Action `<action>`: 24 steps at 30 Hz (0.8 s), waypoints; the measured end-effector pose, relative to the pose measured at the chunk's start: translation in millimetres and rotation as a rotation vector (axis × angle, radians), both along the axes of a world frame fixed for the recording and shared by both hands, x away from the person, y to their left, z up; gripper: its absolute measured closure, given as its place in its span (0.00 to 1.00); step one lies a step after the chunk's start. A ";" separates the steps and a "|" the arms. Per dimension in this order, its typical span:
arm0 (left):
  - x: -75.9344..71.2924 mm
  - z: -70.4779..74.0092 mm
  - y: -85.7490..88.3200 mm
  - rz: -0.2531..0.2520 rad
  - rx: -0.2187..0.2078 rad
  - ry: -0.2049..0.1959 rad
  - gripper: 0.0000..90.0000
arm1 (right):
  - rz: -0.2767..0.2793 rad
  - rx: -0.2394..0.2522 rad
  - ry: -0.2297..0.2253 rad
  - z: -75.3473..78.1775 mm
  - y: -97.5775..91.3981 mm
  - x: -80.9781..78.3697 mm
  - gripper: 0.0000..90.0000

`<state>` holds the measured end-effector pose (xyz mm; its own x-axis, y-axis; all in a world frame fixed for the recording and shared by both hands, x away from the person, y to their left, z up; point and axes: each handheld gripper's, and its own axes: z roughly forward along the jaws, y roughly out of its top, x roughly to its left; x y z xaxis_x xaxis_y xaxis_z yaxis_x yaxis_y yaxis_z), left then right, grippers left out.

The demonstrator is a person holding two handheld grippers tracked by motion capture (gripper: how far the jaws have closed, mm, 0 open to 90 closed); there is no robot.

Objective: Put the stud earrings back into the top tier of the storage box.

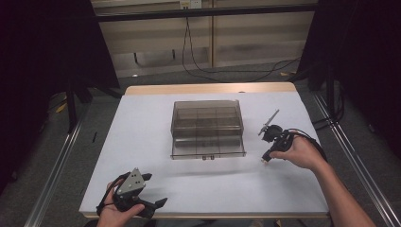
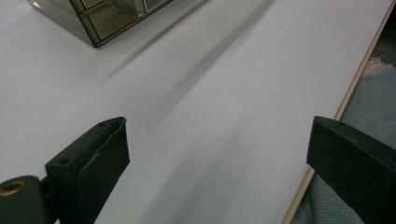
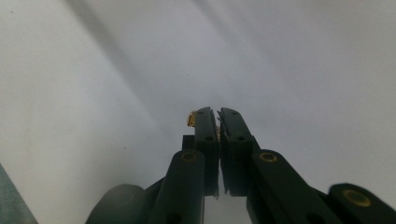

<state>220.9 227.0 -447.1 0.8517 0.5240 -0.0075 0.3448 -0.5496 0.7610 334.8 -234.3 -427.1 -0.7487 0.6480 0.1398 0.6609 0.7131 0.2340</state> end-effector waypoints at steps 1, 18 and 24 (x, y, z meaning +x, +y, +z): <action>0.0 0.0 0.0 0.000 0.001 -0.001 0.06 | -0.002 0.005 0.000 1.5 0.2 -1.1 0.97; 2.2 0.4 1.6 0.016 -0.023 0.004 0.06 | 0.035 0.015 -0.042 29.7 -0.4 -8.4 0.97; 4.6 -0.2 3.1 0.014 -0.051 0.023 0.06 | 0.043 0.027 -0.052 40.3 0.2 -13.2 0.97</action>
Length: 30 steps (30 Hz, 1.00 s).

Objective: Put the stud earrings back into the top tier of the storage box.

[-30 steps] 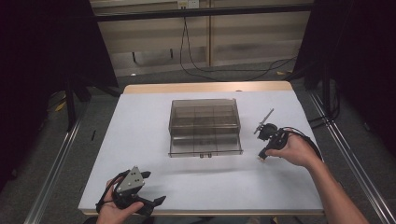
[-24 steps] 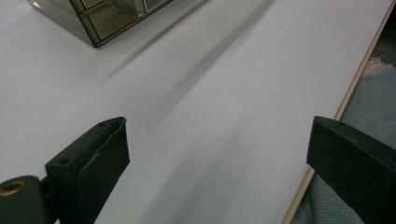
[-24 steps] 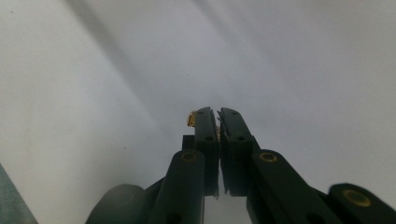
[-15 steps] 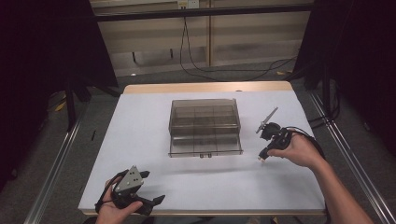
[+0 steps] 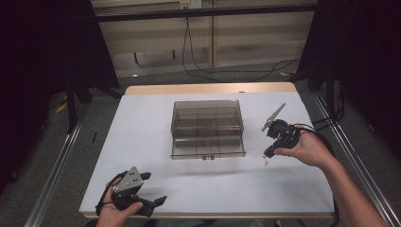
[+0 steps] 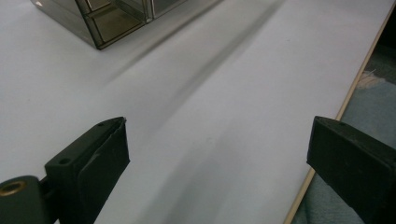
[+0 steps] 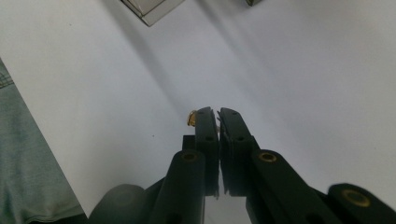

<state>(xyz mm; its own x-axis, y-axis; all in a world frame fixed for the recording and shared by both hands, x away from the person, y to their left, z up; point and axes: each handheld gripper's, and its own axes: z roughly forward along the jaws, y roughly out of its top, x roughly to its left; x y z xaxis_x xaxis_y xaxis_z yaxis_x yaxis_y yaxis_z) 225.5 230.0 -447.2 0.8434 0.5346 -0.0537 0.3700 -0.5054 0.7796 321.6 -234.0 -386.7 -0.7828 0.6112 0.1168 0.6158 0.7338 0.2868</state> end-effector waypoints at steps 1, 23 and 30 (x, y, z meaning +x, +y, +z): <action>0.1 0.0 -0.5 0.003 0.014 -0.004 0.06 | 0.001 -0.006 -0.004 0.9 -0.2 -0.5 0.97; 3.5 -0.9 6.9 0.062 -0.022 0.018 0.07 | 0.040 0.046 -0.080 43.7 2.5 -11.0 0.97; 3.5 -0.1 7.2 0.062 -0.010 0.011 0.07 | 0.057 0.060 -0.098 53.5 10.2 -4.6 0.97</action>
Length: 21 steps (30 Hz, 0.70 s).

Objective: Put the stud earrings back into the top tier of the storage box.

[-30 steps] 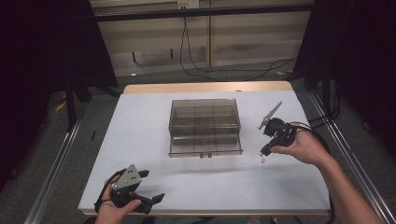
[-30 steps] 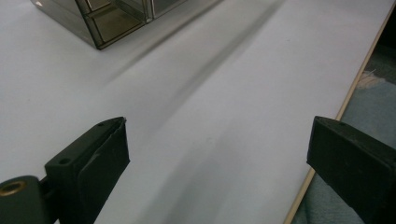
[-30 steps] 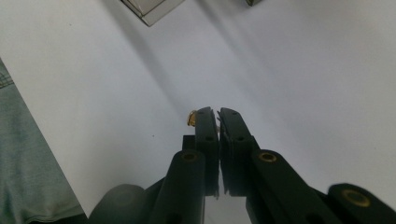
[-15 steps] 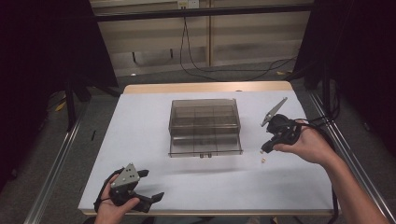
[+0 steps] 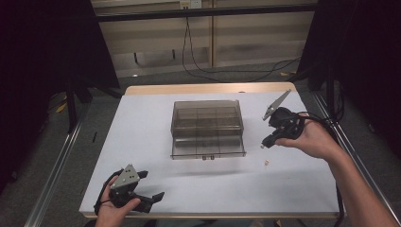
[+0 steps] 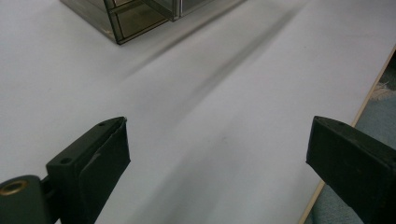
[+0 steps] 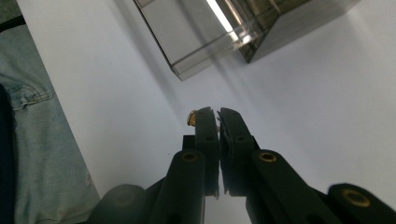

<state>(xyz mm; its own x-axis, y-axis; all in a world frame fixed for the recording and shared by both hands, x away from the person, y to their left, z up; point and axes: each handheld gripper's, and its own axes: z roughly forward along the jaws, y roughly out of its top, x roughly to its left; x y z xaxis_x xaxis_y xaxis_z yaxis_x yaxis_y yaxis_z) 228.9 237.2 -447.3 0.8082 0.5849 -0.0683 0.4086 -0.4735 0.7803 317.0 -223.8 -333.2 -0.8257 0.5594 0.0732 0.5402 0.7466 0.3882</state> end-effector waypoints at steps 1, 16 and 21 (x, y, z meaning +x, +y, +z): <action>-0.2 0.0 0.0 -0.002 0.003 0.000 0.07 | 0.005 0.001 -0.002 0.9 2.7 0.7 0.97; -1.0 0.3 -1.4 -0.018 0.000 -0.004 0.07 | 0.090 -0.029 -0.003 14.2 42.0 11.6 0.97; -2.7 1.2 -0.8 -0.022 -0.014 -0.012 0.07 | 0.118 -0.037 0.002 12.7 58.6 17.3 0.97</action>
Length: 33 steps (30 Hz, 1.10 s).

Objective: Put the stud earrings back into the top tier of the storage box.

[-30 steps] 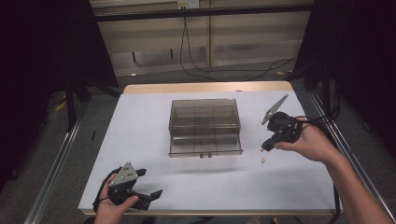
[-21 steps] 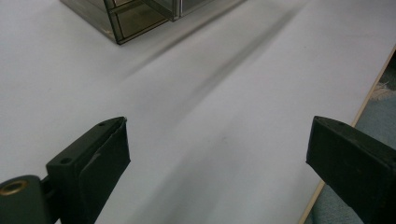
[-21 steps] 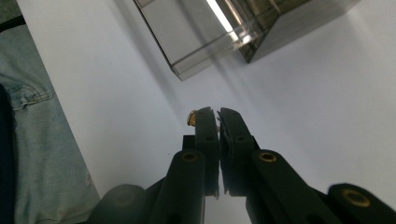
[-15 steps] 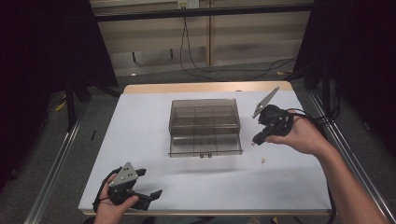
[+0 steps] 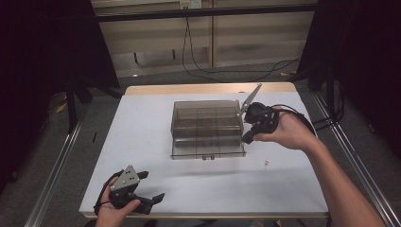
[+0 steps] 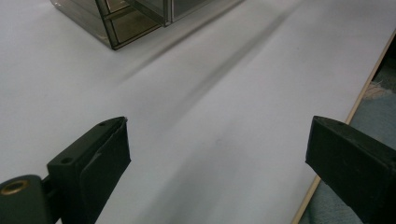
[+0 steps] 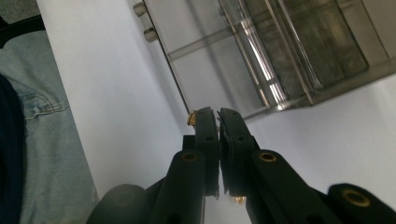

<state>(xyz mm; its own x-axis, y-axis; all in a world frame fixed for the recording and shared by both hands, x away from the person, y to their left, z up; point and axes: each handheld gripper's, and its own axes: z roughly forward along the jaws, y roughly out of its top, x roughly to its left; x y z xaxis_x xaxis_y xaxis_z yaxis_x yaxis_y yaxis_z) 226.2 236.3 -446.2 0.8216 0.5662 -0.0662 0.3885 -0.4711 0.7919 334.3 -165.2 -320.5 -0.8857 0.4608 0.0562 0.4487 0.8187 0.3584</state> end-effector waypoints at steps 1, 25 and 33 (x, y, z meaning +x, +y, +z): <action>0.2 -0.1 -0.4 -0.001 0.003 0.003 0.07 | 0.005 -0.003 0.001 -0.2 4.2 0.7 0.97; -4.6 1.8 -0.5 -0.017 0.023 -0.020 0.07 | 0.147 -0.078 0.007 -9.6 85.0 28.5 0.97; -3.4 2.4 -0.5 -0.019 0.024 -0.017 0.07 | 0.176 -0.102 0.014 -16.3 103.8 32.6 0.97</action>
<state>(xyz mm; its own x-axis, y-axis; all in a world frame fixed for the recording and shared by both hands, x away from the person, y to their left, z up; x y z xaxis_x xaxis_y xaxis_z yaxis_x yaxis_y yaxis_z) 222.8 235.9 -443.8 0.8329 0.5520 -0.0386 0.3660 -0.4973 0.7866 366.9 -61.3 -336.8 -0.9526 0.3027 0.0299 0.2996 0.9167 0.2645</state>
